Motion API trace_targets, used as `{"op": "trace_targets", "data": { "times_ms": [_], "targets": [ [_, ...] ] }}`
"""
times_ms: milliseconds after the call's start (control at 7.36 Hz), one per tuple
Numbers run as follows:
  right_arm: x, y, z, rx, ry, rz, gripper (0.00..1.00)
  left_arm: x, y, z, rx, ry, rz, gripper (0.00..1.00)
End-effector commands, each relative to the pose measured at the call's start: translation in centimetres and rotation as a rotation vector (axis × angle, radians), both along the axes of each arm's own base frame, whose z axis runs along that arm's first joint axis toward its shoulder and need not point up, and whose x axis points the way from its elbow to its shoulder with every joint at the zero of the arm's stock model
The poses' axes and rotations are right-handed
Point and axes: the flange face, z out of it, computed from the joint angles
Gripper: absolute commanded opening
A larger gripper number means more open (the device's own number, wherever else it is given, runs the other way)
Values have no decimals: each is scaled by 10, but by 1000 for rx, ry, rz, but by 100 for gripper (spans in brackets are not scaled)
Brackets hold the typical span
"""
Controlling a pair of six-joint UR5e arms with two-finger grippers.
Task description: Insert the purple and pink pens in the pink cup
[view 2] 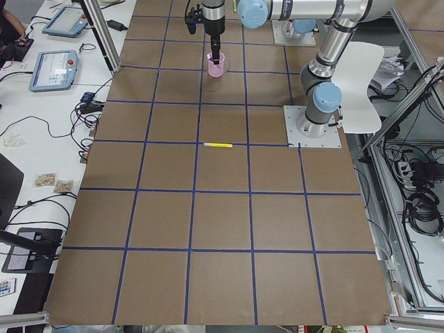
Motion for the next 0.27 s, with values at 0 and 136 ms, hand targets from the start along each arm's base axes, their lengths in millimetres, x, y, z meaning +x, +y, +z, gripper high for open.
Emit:
{"op": "trace_targets", "data": {
  "times_ms": [0, 136],
  "targets": [
    [0, -1, 0, -10, 0, 6, 100, -1, 4, 1, -2, -6, -5, 100],
    [0, -1, -1, -8, -2, 6, 100, -1, 5, 3, -6, -7, -5, 100]
  ]
}}
